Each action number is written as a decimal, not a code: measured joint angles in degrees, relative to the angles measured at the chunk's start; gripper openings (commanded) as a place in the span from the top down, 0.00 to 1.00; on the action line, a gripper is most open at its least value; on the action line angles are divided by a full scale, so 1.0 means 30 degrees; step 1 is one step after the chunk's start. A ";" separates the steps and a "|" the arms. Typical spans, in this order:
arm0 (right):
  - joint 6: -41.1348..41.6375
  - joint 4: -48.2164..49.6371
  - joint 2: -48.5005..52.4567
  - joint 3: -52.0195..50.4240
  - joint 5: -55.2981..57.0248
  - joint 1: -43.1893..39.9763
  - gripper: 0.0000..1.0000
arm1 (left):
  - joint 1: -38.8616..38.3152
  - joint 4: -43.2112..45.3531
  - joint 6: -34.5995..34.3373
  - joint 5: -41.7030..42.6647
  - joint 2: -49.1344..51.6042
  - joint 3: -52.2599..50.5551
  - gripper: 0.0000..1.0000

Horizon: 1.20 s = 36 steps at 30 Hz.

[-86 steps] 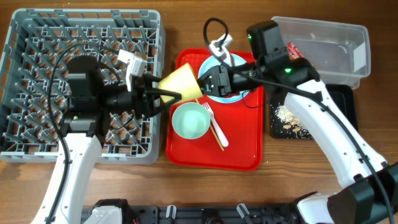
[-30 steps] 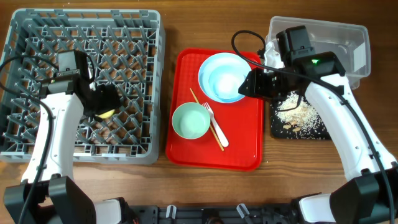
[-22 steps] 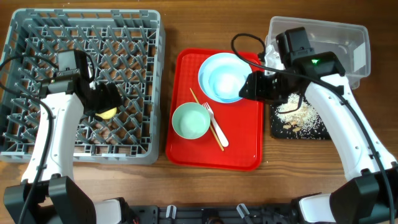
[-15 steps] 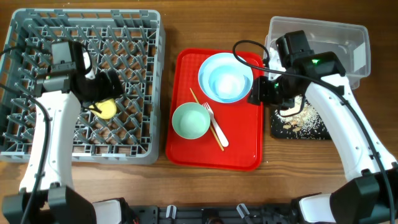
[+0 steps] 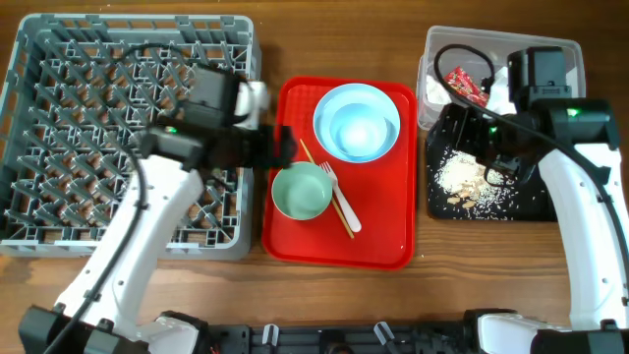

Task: Sort waste into correct bins and load items into the dishwasher rack
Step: 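Grasp the green bowl on the red tray with the left gripper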

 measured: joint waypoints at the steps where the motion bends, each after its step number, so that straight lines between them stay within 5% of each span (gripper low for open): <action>1: 0.0000 0.0000 0.0000 0.0000 0.0022 -0.0029 0.00 | -0.0590 0.0211 0.0000 0.0066 0.0102 0.0000 0.00; 11: 0.0000 0.0007 0.0007 0.0000 0.0051 -0.0029 0.00 | -0.5610 0.1151 0.0000 -0.0838 0.3293 0.0000 0.06; 22: 0.0000 -0.0007 0.0007 0.0000 0.0044 -0.0029 0.00 | -0.7322 0.1122 -0.0007 -0.2463 0.7759 0.0000 0.48; 30: 0.0000 -0.0138 0.0007 0.0000 0.0204 -0.0029 0.00 | -0.7322 0.1071 0.0015 -0.3614 0.8313 0.0000 0.95; 36: 0.0000 -0.0160 0.0007 0.0000 0.0262 -0.0029 0.00 | -0.7359 0.0976 0.0051 -0.4328 0.8276 0.0175 0.96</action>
